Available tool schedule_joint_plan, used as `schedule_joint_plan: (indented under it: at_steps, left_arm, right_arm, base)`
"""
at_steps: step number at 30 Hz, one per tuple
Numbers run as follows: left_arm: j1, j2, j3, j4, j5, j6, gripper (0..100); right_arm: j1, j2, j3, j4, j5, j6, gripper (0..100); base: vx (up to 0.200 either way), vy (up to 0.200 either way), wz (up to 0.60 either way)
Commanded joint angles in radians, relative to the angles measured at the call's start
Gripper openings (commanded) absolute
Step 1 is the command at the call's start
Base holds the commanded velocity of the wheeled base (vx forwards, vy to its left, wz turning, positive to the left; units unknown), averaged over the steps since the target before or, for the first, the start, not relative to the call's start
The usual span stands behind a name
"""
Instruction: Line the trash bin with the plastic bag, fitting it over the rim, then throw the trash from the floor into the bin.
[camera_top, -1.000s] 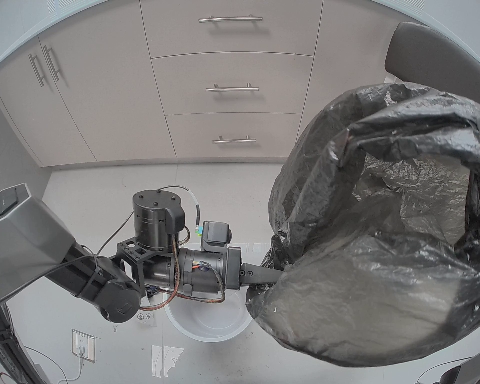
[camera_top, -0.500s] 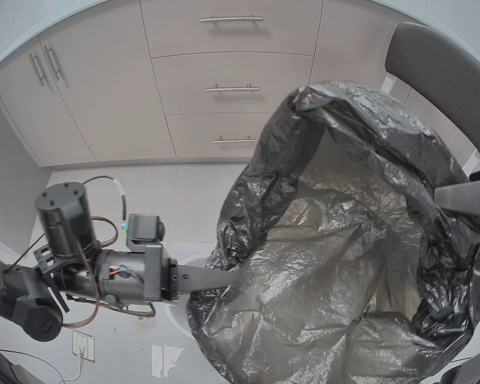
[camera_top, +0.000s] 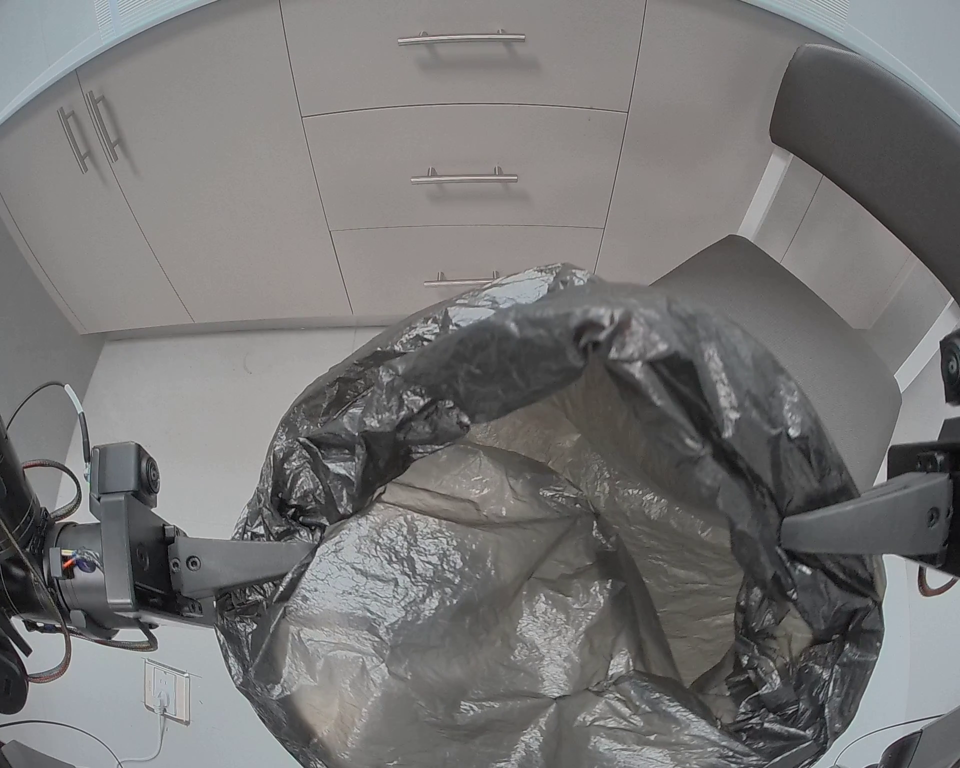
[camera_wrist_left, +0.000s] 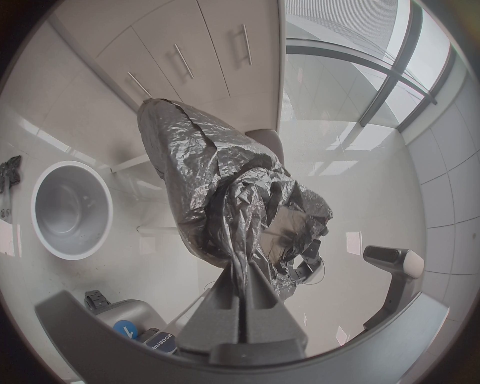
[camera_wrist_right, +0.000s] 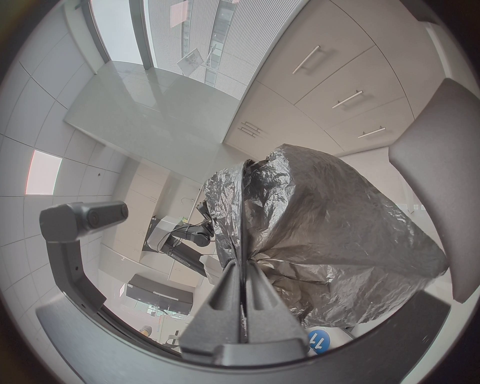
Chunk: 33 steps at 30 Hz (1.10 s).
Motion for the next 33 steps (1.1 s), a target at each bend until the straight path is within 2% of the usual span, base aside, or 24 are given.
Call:
schedule_joint_plan:
  at_steps: [1,11,16,24,26,33]
  left_arm:
    - [0.053,0.03,0.024,0.008,-0.002,0.0,0]
    - [0.038,0.131,0.088,0.007,-0.013,0.002,0]
    - [0.039,0.149,0.139,0.007,-0.011,0.002,0]
    - [0.039,0.229,0.145,-0.001,-0.008,0.005,0]
    - [0.042,0.274,0.14,-0.007,-0.005,0.01,0]
    - [0.048,0.267,0.163,-0.013,0.0,0.01,0]
  right_arm:
    - [0.0,0.004,0.09,-0.059,0.002,0.017,0]
    - [0.005,0.095,0.137,-0.082,0.005,0.057,0]
    - [0.036,0.182,0.15,-0.155,0.003,0.058,0]
    - [0.068,0.268,0.128,-0.157,-0.001,0.063,0]
    - [0.069,0.28,0.125,-0.158,0.0,0.094,0]
    - [0.112,0.331,0.098,-0.16,-0.015,0.108,0]
  base:
    - [0.0,0.0,0.0]
    - [0.0,0.0,0.0]
    - [0.0,0.0,0.0]
    - [0.0,0.0,0.0]
    - [0.0,0.0,0.0]
    - [0.0,0.0,0.0]
